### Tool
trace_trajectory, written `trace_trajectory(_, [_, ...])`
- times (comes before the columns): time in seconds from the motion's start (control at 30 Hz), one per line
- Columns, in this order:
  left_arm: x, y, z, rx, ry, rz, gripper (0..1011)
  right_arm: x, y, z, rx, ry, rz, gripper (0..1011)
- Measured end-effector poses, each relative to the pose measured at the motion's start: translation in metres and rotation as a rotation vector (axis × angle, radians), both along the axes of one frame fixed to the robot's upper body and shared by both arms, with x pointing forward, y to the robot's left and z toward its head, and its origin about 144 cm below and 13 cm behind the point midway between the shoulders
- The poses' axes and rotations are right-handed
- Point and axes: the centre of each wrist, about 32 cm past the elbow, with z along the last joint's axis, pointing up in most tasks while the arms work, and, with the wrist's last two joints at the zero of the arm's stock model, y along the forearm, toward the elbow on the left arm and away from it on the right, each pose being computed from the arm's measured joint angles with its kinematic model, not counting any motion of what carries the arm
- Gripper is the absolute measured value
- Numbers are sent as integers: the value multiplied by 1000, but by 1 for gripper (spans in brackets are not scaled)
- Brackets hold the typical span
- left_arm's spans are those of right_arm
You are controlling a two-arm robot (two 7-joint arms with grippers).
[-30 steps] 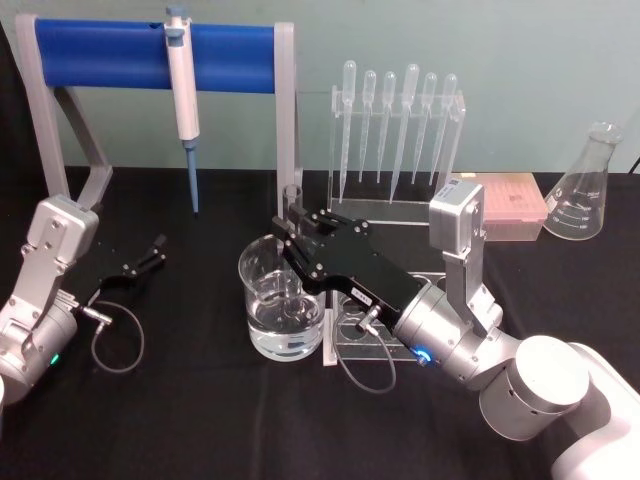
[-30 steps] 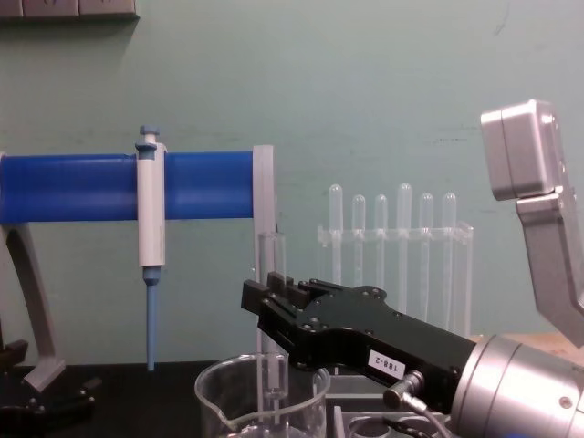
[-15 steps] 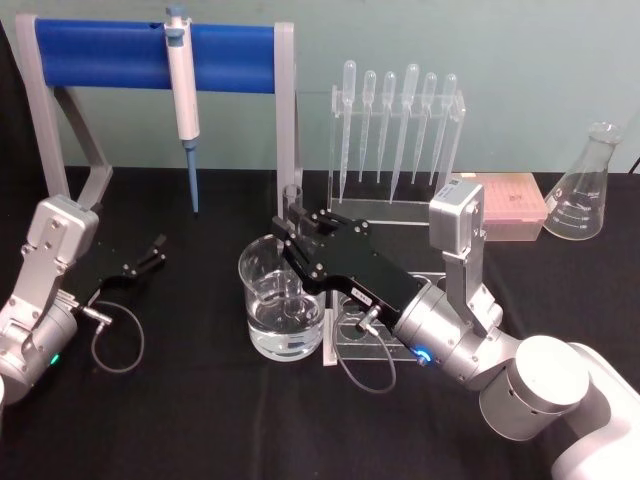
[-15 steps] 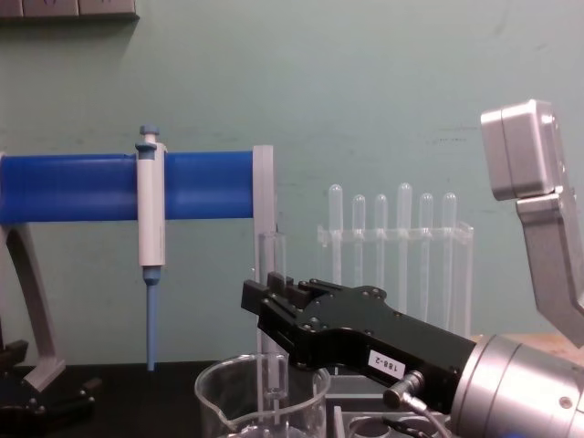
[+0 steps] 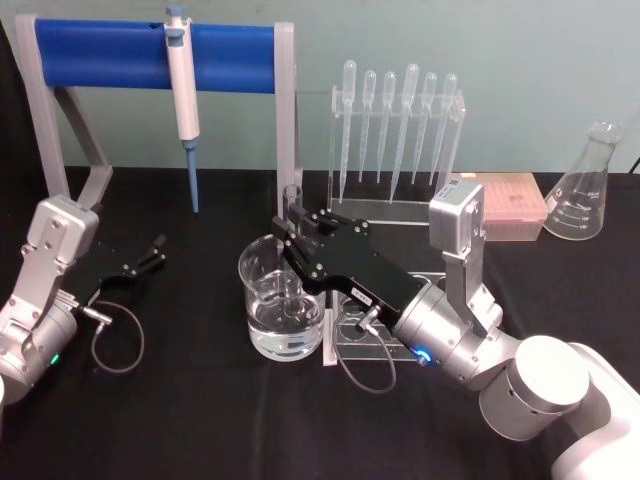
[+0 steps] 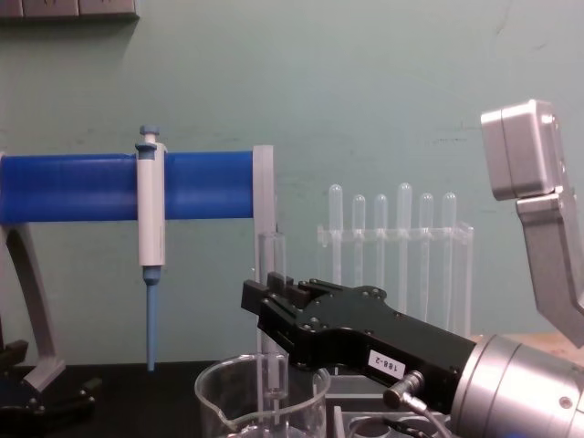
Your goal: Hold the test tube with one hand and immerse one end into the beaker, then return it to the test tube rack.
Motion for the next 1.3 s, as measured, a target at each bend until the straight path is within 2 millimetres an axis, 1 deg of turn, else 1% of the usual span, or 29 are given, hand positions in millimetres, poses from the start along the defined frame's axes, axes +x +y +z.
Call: trace_trajectory(1.3, [0, 0, 0, 0, 0, 0, 1000, 0, 0, 0, 0, 0, 0, 226])
